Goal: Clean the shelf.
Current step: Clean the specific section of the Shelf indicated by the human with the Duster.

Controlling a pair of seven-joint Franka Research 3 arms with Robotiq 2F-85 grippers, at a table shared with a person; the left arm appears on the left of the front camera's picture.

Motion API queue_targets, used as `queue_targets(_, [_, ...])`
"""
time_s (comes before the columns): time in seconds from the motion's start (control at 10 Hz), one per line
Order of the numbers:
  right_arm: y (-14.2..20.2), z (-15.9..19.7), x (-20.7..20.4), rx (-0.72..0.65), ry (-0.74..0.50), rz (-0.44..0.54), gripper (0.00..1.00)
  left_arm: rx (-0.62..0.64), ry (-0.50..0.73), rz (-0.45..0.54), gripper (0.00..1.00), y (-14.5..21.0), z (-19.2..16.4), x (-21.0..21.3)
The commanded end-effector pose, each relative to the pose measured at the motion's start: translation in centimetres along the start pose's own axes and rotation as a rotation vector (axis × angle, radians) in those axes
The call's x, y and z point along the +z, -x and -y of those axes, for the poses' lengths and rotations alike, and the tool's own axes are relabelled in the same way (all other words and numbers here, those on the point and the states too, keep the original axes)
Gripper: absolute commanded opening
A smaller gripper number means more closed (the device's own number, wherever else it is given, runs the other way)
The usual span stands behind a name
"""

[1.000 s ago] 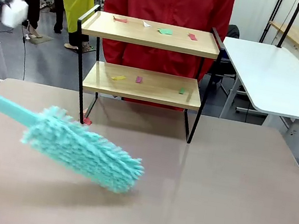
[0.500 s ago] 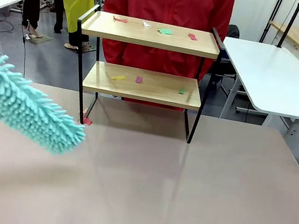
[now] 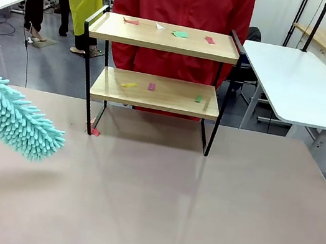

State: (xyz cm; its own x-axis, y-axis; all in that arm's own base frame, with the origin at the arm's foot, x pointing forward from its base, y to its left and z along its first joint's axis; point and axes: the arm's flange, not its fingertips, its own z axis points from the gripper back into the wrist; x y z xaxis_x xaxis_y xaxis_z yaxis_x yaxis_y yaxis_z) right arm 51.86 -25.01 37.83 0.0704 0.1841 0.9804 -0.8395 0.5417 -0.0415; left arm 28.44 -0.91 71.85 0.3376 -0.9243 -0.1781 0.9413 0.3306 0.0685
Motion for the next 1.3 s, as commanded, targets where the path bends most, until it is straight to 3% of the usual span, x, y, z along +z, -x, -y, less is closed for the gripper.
queue_targets(0.0, [-0.86, -0.05, -0.12, -0.005, 0.013, -0.011, 1.0, -0.006, -0.002, -0.006, 0.14, -0.25, 0.3, 0.2])
queue_targets(1.2, [-0.86, -0.05, -0.12, -0.005, 0.013, -0.011, 1.0, -0.006, -0.002, -0.006, 0.14, -0.25, 0.3, 0.2])
